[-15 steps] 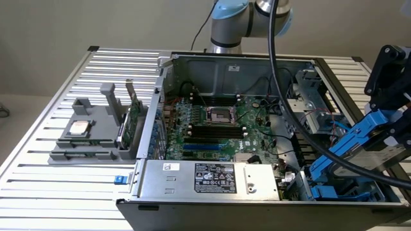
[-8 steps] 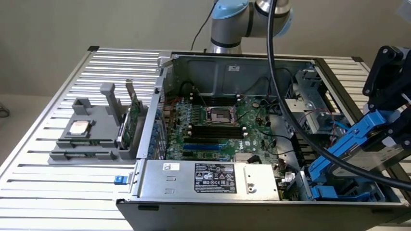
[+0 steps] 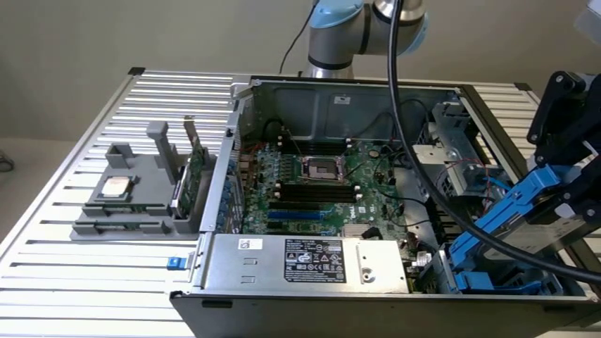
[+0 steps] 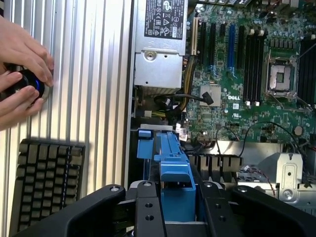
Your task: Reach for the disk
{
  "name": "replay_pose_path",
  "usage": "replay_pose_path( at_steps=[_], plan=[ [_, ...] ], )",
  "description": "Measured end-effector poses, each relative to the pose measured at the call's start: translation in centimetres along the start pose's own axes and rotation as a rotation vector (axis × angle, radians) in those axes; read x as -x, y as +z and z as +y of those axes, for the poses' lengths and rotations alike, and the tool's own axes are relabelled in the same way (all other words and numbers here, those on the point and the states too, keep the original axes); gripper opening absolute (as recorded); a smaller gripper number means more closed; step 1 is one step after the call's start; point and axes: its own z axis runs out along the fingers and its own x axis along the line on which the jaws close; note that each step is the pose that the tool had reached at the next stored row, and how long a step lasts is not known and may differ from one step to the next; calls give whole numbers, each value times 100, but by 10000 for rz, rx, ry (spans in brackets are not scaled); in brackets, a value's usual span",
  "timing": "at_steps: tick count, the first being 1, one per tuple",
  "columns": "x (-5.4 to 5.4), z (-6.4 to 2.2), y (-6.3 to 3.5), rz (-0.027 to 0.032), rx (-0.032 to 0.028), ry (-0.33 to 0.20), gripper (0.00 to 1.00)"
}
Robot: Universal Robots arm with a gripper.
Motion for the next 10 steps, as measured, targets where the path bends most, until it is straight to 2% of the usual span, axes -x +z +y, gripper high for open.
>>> replay_pose_path(
  at_steps=[4, 10],
  plan=[
    [-10, 3, 15, -8, -12, -7, 33],
    [-32, 11, 43, -37, -65, -24, 33]
  ],
)
